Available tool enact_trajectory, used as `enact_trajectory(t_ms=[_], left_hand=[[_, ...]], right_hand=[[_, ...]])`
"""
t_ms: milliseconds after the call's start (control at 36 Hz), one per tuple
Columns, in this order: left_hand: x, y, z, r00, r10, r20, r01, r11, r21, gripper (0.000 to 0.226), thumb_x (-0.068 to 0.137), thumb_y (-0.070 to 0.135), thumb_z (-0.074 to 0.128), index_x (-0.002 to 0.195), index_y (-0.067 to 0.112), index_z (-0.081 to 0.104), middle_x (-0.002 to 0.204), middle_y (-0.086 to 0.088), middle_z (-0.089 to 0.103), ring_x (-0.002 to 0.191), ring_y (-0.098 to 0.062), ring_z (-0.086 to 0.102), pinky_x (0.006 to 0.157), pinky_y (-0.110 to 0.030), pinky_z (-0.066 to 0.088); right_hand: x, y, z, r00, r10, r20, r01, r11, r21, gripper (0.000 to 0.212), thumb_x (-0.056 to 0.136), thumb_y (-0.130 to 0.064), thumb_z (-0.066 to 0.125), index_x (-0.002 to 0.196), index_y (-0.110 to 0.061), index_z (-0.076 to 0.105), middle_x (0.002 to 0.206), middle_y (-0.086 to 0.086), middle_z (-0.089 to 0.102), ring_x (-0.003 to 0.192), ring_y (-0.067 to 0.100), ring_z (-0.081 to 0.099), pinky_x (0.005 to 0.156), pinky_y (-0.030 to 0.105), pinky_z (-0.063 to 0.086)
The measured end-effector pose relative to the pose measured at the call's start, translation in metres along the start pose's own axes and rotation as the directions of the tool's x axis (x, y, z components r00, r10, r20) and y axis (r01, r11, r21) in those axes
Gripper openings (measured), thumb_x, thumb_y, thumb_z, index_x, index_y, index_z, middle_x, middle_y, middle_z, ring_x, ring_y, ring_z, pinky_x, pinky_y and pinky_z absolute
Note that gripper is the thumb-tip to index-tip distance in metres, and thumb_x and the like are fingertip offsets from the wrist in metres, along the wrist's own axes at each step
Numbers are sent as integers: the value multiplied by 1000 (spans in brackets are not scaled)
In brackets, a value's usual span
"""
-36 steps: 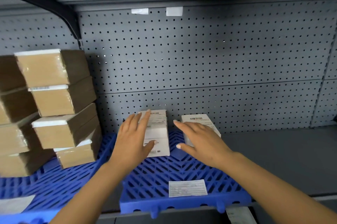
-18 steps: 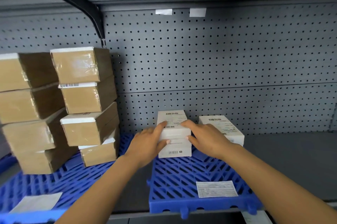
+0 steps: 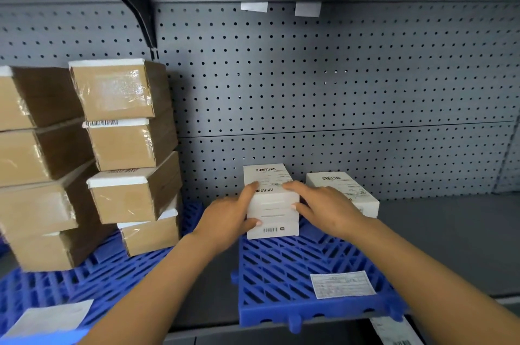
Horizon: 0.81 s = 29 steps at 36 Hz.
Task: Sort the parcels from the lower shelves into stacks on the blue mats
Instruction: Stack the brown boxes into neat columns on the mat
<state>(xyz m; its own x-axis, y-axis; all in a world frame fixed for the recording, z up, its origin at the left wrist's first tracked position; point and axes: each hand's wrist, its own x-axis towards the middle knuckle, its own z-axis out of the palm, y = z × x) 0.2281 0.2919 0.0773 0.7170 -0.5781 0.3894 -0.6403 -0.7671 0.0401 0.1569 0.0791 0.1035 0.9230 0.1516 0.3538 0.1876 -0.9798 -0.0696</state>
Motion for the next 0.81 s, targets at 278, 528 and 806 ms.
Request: enact_trajectory(t_ms=[278,528,806], left_hand=[[-5,-1,-2,996,-8,84,20,989,-146,93,87,30,68,149,35,-1,98,-5,67,85,-21,64,75,-41,54],[-3,-4,-2,994,12,106,12,976,-219,96,85,25,71,146,39,-1,99,-7,66,87,-20,63,78,-40,53],[0,6,-11,996,-27,85,26,1000,9,91,81,36,71,148,30,9,101,-3,54,90,-24,58,70,-35,49]], right_hand=[[-10,-1,24,995,6,-104,-2,999,37,62,98,-38,46,149,-32,11,95,1,65,105,22,48,84,22,28],[-9,-4,23,998,53,-23,-53,998,29,76,92,-41,56,148,-31,6,97,3,62,126,27,34,99,30,32],[-7,-6,17,1000,21,-10,-22,999,-29,72,91,-42,57,146,-29,12,76,-10,46,117,27,43,106,32,32]])
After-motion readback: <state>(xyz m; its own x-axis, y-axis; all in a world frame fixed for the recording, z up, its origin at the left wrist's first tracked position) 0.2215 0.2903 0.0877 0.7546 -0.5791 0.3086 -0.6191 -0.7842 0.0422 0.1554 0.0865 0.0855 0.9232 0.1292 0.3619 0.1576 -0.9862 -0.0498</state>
